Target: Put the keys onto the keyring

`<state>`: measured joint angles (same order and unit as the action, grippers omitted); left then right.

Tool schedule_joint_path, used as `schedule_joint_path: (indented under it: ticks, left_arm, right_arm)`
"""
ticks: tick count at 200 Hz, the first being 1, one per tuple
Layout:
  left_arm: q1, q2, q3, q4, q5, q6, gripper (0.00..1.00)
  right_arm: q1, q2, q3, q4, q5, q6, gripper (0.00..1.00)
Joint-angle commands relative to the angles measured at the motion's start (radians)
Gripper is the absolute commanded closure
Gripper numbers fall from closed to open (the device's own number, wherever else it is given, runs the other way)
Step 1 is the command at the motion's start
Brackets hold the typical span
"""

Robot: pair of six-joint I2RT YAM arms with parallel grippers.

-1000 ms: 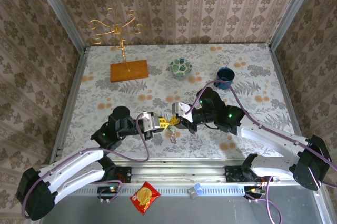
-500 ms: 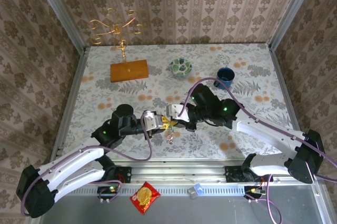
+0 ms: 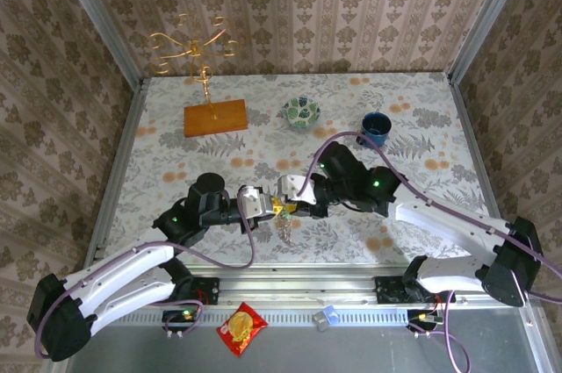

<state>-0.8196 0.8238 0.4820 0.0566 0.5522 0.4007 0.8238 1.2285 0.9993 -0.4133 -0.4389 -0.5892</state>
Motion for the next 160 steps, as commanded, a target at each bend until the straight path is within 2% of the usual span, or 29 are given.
schedule_joint_path:
  ticks: [1,60,129,160]
  left_arm:
    - [-0.004,-0.025,-0.005,0.083,0.011,-0.009,1.00]
    - [-0.004,-0.031,-0.030,0.132,0.027,-0.019,1.00]
    - [-0.004,-0.035,-0.036,0.140,0.032,-0.022,1.00]
    - [-0.004,-0.033,-0.034,0.163,0.046,-0.031,1.00]
  right_arm:
    - [-0.034,-0.048,-0.045,0.097,-0.088,0.089,0.76]
    - [-0.038,-0.041,-0.083,0.100,-0.084,0.104,0.76]
    - [-0.042,-0.041,-0.071,0.064,-0.094,0.080,1.00]
    - [-0.043,-0.022,-0.069,0.065,-0.098,0.079,1.00]
